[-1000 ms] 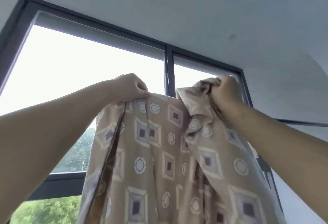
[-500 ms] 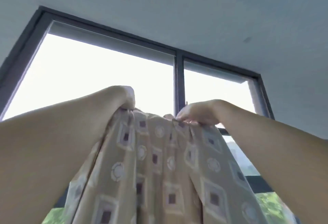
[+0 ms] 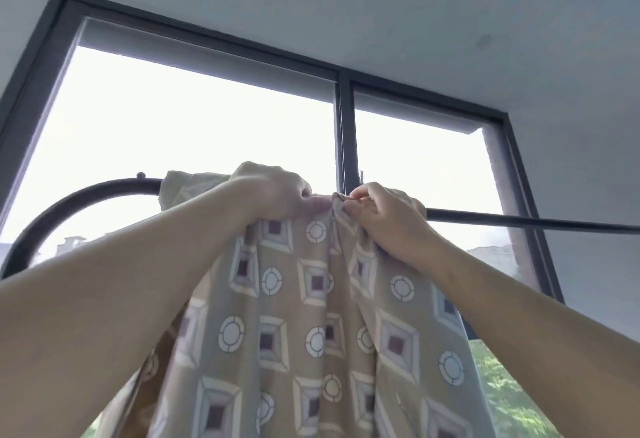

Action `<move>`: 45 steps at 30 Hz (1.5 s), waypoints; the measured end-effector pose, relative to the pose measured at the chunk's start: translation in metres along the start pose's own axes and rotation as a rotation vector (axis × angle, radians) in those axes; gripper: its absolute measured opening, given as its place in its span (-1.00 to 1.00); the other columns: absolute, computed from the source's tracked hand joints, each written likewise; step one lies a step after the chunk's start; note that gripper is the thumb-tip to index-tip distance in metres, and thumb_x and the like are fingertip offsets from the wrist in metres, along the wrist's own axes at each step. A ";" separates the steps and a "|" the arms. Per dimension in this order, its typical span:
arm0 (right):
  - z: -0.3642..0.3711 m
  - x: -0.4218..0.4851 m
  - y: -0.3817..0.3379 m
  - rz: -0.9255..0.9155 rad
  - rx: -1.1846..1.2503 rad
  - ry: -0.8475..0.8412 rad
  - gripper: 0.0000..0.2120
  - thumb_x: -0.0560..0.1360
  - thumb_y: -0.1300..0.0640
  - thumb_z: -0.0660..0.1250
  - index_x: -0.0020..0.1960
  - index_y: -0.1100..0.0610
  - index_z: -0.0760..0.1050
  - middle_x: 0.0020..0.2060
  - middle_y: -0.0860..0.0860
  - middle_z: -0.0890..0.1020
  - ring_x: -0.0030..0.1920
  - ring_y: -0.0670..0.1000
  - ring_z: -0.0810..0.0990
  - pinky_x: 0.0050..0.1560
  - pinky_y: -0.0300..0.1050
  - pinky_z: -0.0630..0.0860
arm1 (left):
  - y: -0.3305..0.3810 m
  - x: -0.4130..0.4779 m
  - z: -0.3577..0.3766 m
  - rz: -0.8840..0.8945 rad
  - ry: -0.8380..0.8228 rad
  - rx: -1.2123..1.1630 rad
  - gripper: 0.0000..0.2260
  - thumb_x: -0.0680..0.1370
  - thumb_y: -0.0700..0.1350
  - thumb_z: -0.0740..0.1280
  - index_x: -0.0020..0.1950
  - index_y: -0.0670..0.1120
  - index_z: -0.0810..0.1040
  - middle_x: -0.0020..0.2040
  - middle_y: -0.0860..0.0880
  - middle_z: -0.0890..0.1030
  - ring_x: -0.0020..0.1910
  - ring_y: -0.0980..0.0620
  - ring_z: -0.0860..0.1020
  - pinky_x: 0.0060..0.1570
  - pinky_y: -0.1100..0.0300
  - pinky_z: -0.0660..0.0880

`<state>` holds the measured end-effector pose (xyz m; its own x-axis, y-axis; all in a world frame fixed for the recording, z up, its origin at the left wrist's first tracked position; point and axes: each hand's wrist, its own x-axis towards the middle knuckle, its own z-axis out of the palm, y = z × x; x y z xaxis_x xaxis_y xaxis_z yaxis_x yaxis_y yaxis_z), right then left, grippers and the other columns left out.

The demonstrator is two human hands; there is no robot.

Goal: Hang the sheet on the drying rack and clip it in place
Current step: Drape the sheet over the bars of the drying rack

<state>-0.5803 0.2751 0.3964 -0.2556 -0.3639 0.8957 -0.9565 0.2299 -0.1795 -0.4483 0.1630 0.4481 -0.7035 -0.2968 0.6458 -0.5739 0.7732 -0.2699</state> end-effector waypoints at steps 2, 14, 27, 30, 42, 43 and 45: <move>0.006 -0.033 0.002 0.014 -0.135 -0.049 -0.30 0.44 -0.29 0.25 0.46 -0.08 0.09 0.47 -0.09 0.15 0.50 -0.03 0.00 0.47 0.14 0.03 | -0.003 -0.002 0.002 0.019 0.019 0.010 -0.49 0.49 0.41 -0.12 -0.07 0.13 0.48 -0.26 0.13 0.55 -0.20 0.14 0.49 -0.16 0.16 0.30; 0.030 -0.125 0.033 0.336 0.084 -0.220 0.03 0.38 0.08 0.40 0.47 -0.25 -0.34 0.41 -0.12 0.26 0.13 -0.05 0.50 0.00 -0.21 0.51 | -0.012 0.002 0.012 0.082 0.139 0.074 -0.45 0.48 0.41 -0.15 -0.05 0.08 0.48 -0.21 0.10 0.57 -0.16 0.09 0.50 -0.20 0.16 0.27; -0.026 -0.069 0.004 0.184 -0.001 0.261 -0.84 0.58 0.09 0.20 -0.08 0.12 0.51 -0.27 -0.08 0.57 -0.25 -0.09 0.51 -0.31 -0.31 0.36 | -0.016 0.006 0.026 0.113 0.248 0.054 -0.46 0.51 0.38 -0.05 0.36 0.11 0.25 -0.17 0.07 0.55 -0.10 0.02 0.53 -0.11 0.16 0.43; -0.047 -0.036 -0.006 0.115 -0.097 0.345 -0.84 0.59 0.11 0.17 -0.07 0.12 0.50 -0.31 -0.09 0.50 -0.29 -0.09 0.43 -0.33 -0.26 0.32 | -0.014 0.005 0.018 0.247 0.266 -0.193 -0.42 0.48 0.29 0.20 0.43 0.15 0.13 0.15 0.05 0.55 0.00 0.04 0.51 -0.03 0.13 0.45; -0.084 0.040 0.021 -0.078 -0.137 0.481 -0.75 0.58 0.06 0.13 0.04 0.12 0.55 0.01 0.08 0.63 0.04 0.14 0.54 -0.21 -0.15 0.27 | 0.043 0.038 -0.019 0.114 0.325 -0.572 -0.76 0.56 -0.08 0.25 -0.10 -0.23 0.59 -0.14 -0.17 0.57 -0.15 -0.06 0.48 -0.25 0.16 0.35; -0.095 0.052 0.025 -0.075 -0.158 0.517 -0.77 0.58 0.09 0.12 0.04 0.14 0.53 0.04 0.11 0.62 0.06 0.16 0.53 -0.21 -0.17 0.23 | 0.044 0.049 -0.023 0.028 0.436 -0.570 -0.78 0.56 -0.11 0.23 -0.17 -0.22 0.56 -0.17 -0.17 0.55 -0.11 -0.11 0.50 -0.24 0.16 0.33; -0.117 0.081 0.029 -0.089 -0.187 0.602 -0.82 0.56 0.14 0.11 0.02 0.16 0.46 0.01 0.16 0.58 0.01 0.20 0.52 -0.20 -0.16 0.22 | 0.051 0.069 -0.032 -0.163 0.725 -0.490 -0.81 0.55 -0.18 0.17 -0.10 -0.19 0.57 -0.05 -0.20 0.55 0.04 -0.21 0.53 -0.13 0.14 0.35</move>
<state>-0.6127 0.3578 0.5117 -0.0004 0.1702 0.9854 -0.9157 0.3958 -0.0688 -0.5122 0.2000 0.5020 -0.0951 -0.1252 0.9876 -0.2836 0.9544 0.0936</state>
